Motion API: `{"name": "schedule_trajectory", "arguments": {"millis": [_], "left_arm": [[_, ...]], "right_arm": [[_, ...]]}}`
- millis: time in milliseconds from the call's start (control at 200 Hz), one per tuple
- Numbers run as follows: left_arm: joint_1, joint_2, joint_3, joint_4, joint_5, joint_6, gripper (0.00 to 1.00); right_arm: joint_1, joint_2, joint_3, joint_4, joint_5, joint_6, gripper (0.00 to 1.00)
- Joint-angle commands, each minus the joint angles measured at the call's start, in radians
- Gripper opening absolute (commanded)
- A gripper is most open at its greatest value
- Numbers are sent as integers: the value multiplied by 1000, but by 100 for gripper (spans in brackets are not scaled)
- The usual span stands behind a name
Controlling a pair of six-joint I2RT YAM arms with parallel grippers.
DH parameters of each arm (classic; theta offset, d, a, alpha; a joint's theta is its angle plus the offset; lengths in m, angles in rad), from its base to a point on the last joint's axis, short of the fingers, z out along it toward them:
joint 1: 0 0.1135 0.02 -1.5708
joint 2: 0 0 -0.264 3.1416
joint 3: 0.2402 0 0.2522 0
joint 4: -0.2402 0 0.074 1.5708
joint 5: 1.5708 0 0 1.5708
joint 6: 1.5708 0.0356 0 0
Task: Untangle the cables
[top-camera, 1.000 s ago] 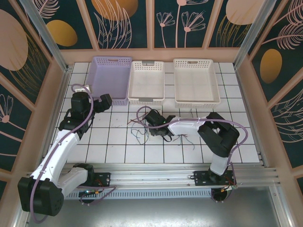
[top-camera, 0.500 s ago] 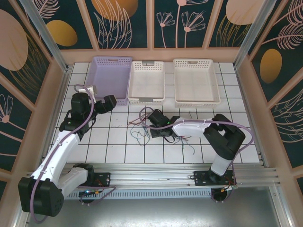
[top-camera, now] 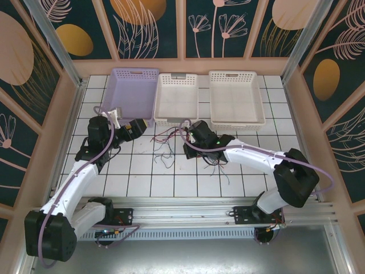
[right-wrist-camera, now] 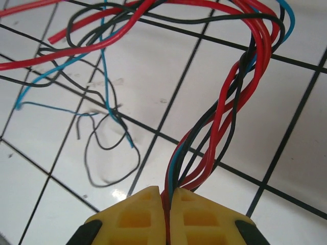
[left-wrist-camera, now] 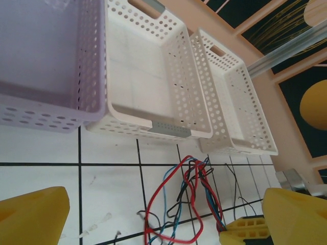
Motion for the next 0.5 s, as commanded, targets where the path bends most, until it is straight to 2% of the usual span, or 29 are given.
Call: {"name": "schedule_trajectory", "arguments": {"millis": [0, 140, 495], "left_arm": [[-15, 9, -34, 96, 85, -71, 97], [-36, 37, -67, 150, 111, -111, 96], [-165, 127, -77, 232, 60, -135, 97]], "right_arm": [[-1, -58, 9, -1, -70, -32, 0], [0, -85, 14, -6, -93, -44, 0], [3, -107, 29, -10, -162, -71, 0]]}}
